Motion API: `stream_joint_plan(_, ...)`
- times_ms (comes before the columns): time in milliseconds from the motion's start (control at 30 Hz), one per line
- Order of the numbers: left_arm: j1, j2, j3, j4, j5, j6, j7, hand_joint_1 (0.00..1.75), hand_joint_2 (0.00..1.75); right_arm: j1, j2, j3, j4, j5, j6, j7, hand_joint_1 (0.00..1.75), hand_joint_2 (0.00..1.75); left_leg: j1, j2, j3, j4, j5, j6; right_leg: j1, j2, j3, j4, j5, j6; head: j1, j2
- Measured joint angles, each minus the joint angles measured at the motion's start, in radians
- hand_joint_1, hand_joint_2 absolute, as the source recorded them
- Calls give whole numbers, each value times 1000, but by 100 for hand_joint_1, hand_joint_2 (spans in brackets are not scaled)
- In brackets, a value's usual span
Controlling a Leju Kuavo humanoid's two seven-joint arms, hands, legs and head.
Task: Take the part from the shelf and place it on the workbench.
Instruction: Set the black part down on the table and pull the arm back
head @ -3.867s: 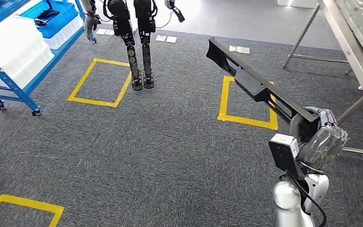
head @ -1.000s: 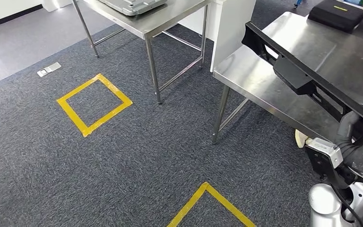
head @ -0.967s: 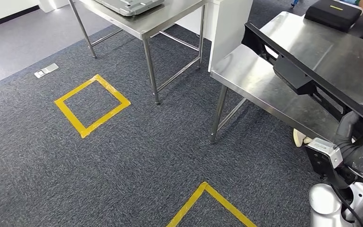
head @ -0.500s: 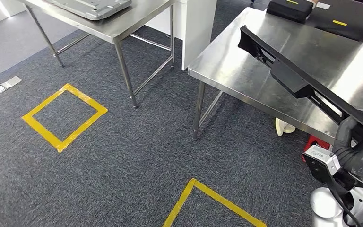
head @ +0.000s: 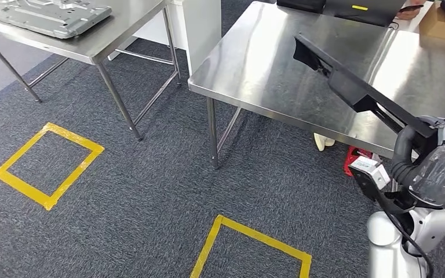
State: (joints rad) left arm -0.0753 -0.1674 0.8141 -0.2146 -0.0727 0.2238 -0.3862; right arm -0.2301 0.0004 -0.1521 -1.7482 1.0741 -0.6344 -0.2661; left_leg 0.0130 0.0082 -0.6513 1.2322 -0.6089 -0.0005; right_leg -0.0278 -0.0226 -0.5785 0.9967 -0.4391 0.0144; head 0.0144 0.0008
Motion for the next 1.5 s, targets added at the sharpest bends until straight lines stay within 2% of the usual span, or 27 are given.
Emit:
stream_joint_plan(33, 2, 1, 0, 0, -8, -5, 0, 0, 175, 0, 0, 0, 2, -20, 0, 4, 175, 175, 0, -5, -25, 47, -12, -1, 2, 10, 0, 0, 0, 0, 0, 0)
stream_joint_plan(67, 4, 2, 0, 0, -15, -10, 0, 0, 175, 3, -1, 0, 4, -38, 0, 6, 175, 175, 0, -7, -33, 58, -4, 0, 2, 22, 1, 1, 0, 0, 0, 0)
stream_joint_plan(133, 7, 4, -2, 0, -31, -19, 1, 0, 175, 15, -3, -1, 1, -67, 0, 7, 175, 175, 3, -19, 8, -35, 63, 4, 2, 46, 4, 2, 0, 0, 0, 0)
stream_joint_plan(200, 7, 6, -7, 0, -43, -25, 1, 0, 175, 33, -5, -4, -7, -86, 0, 6, 175, 175, 8, -58, 67, -163, 118, 7, 5, 68, 2, 5, 0, 3, 0, 0)
stream_joint_plan(267, 7, 7, -13, 0, -54, -31, 2, 0, 175, 49, -6, -13, -22, -96, 0, 4, 175, 175, 6, -74, 88, -211, 126, 11, 10, 87, -7, 5, 4, 12, 0, 0)
stream_joint_plan(333, 7, 7, -18, 0, -65, -38, 3, 0, 175, 68, -8, -27, -39, -99, 0, 2, 175, 175, 0, -52, 91, -218, 131, 24, 9, 103, -15, 2, 9, 26, 0, 0)
stream_joint_plan(400, 5, 7, -25, 0, -73, -43, 3, 0, 175, 87, -11, -43, -54, -99, 0, 0, 175, 175, 0, -30, 95, -228, 139, 41, 9, 83, -34, 33, -8, 31, 2, 0)
stream_joint_plan(467, 5, 8, -31, 0, -78, -46, 3, 0, 175, 97, -13, -53, -64, -98, 0, -1, 175, 175, -1, -9, 96, -233, 141, 51, 10, 48, -87, 142, -60, 27, 6, 0)
stream_joint_plan(533, 5, 9, -35, 0, -81, -46, 3, 0, 175, 108, -13, -60, -68, -98, 0, -2, 175, 175, -4, 14, 95, -233, 141, 53, 10, 37, -146, 270, -106, 29, 8, 0)
stream_joint_plan(567, 5, 9, -37, 0, -82, -47, 3, 0, 175, 114, -13, -64, -69, -98, 0, -2, 175, 175, -5, 25, 95, -232, 140, 53, 10, 36, -155, 292, -110, 35, 8, 0)
stream_joint_plan(600, 5, 9, -38, 0, -82, -47, 3, 0, 175, 119, -13, -68, -70, -98, 0, -2, 175, 175, -5, 36, 96, -232, 139, 53, 9, 31, -142, 271, -97, 43, 8, 0)
stream_joint_plan(633, 5, 9, -40, 0, -83, -48, 3, 0, 175, 121, -14, -71, -72, -97, 0, -2, 175, 175, -5, 46, 97, -232, 138, 51, 8, 23, -109, 210, -74, 50, 8, 0)
stream_joint_plan(700, 5, 8, -42, 0, -84, -52, 3, 0, 175, 123, -14, -75, -78, -95, 0, -2, 175, 175, -9, 64, 101, -231, 133, 44, 11, -22, -31, 63, -27, 54, 9, 0)
stream_joint_plan(767, 4, 8, -44, 0, -88, -55, 3, 0, 175, 126, -13, -79, -86, -94, 0, -2, 175, 175, -16, 81, 106, -229, 127, 35, 17, -44, 2, -1, -8, 41, 7, 0)
stream_joint_plan(833, 3, 9, -44, 0, -92, -56, 3, 0, 175, 133, -12, -86, -94, -93, 0, -2, 175, 175, -17, 96, 110, -229, 123, 27, 16, -22, 1, 0, -4, 25, 6, 0)
stream_joint_plan(867, 2, 9, -45, 0, -93, -57, 3, 0, 175, 137, -12, -91, -99, -93, -1, -3, 175, 175, -15, 88, 110, -224, 116, 21, 12, -11, 1, -1, -2, 20, 6, 0)
stream_joint_plan(933, 2, 10, -46, 0, -94, -59, 2, 0, 175, 140, -12, -97, -107, -92, -1, -5, 175, 175, -8, 43, 86, -165, 74, 10, 2, 6, 3, -3, 3, 4, 5, 0)
stream_joint_plan(1000, 3, 10, -47, 0, -96, -61, 1, 0, 175, 140, -10, -100, -110, -88, -1, -10, 175, 175, -4, 0, 25, -31, 6, 4, 3, 21, 1, -2, 4, -7, 3, 0)
stream_joint_plan(1033, 4, 10, -47, 0, -97, -62, 1, 0, 175, 140, -9, -103, -110, -83, -1, -13, 175, 175, -3, -7, -6, 29, -15, 2, 5, 28, 1, -2, 4, -8, 3, 0)
stream_joint_plan(1067, 4, 10, -47, 0, -98, -62, 1, 0, 175, 140, -9, -107, -110, -79, -1, -15, 175, 175, -3, -9, -25, 62, -18, 2, 6, 36, 2, -2, 4, -8, 3, 0)
stream_joint_plan(1100, 4, 10, -47, 0, -99, -64, 1, 0, 175, 140, -9, -111, -110, -73, -1, -16, 175, 175, -2, -10, -25, 54, -1, 2, 6, 41, 3, -2, 4, -8, 3, 0)
stream_joint_plan(1133, 4, 11, -47, 0, -100, -66, 1, 0, 175, 140, -9, -115, -110, -67, -1, -17, 175, 175, -2, -10, -5, 6, 33, 4, 6, 47, 4, -1, 3, -8, 3, 0)
stream_joint_plan(1200, 4, 12, -47, 0, -102, -71, 1, 0, 175, 140, -9, -123, -110, -58, -1, -17, 175, 175, -1, -15, 59, -134, 103, 10, 10, 54, 5, 0, 3, -6, 2, 0)
stream_joint_plan(1233, 3, 12, -47, 0, -103, -74, 1, 0, 175, 139, -9, -127, -110, -53, -1, -18, 175, 175, -1, -17, 82, -187, 124, 14, 13, 56, 4, 1, 3, -5, 3, 0)
stream_joint_plan(1267, 3, 12, -48, 0, -104, -76, 1, 0, 175, 139, -9, -131, -110, -49, -1, -20, 175, 175, -2, -18, 93, -214, 131, 15, 19, 58, 1, 3, 1, -4, 4, 0)
stream_joint_plan(1367, 3, 11, -49, 0, -106, -80, 1, 0, 175, 138, -9, -145, -110, -39, -1, -28, 175, 175, -11, -18, 91, -222, 134, 19, 26, 58, -5, 5, 1, -1, 4, 0)
stream_joint_plan(1500, 3, 12, -49, 0, -110, -86, 1, 0, 175, 134, -12, -151, -110, -34, -1, -37, 175, 175, -21, -18, 88, -221, 137, 29, 20, 58, -6, 3, 6, 8, 4, 0)
